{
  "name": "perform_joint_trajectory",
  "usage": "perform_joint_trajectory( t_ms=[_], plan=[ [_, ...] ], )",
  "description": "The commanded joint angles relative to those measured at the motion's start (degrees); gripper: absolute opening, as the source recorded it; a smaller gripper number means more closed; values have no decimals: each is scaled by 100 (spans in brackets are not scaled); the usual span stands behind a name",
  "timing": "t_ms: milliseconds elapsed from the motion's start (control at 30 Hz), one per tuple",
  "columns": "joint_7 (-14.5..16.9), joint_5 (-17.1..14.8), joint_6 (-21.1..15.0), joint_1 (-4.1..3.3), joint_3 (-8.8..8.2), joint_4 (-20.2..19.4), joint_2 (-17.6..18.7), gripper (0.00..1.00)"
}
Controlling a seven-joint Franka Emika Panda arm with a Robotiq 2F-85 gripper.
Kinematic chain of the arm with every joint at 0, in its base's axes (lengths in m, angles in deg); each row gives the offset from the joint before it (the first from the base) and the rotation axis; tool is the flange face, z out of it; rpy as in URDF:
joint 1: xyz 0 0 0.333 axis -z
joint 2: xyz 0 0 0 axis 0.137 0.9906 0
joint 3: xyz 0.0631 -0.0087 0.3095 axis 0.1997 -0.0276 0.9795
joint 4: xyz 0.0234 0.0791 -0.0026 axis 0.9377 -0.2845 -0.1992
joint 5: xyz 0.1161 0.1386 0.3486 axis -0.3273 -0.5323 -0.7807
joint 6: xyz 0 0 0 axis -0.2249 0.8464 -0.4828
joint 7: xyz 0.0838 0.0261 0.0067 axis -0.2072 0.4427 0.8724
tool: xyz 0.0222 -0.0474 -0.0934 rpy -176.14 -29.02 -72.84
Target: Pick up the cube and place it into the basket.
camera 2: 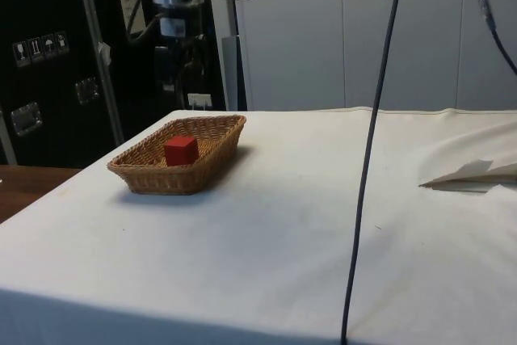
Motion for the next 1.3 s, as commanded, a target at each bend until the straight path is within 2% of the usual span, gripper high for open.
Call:
perform_joint_trajectory(
  t_ms=[0,133,167,200,400,433,467,500,667,700,733,1000,1033,1067,1267],
  plan=[
    [-57,74,-126,-46,-34,-115,-80,100],
    [-69,115,-235,-63,-29,-298,-223,100],
    [-17,57,-149,-23,6,-235,-178,100],
    [-69,126,-258,-69,-29,-344,-258,100],
    [-80,189,-458,-109,-29,-670,-504,100],
    [-80,201,-487,-109,-29,-722,-544,100],
    [-17,132,-401,-74,6,-670,-510,100],
    [-80,212,-510,-115,-29,-768,-584,100],
    [-86,264,-688,-143,-23,-1043,-785,100],
    [-17,178,-590,-103,11,-963,-733,100],
    [-86,275,-710,-149,-17,-1089,-825,100],
    [-86,344,-940,-172,0,-1467,-1106,100],
    [-17,269,-871,-143,34,-1438,-1094,100],
    [-86,361,-974,-178,11,-1536,-1163,100],
    [-52,401,-997,-172,34,-1684,-1335,100]
  ],
)
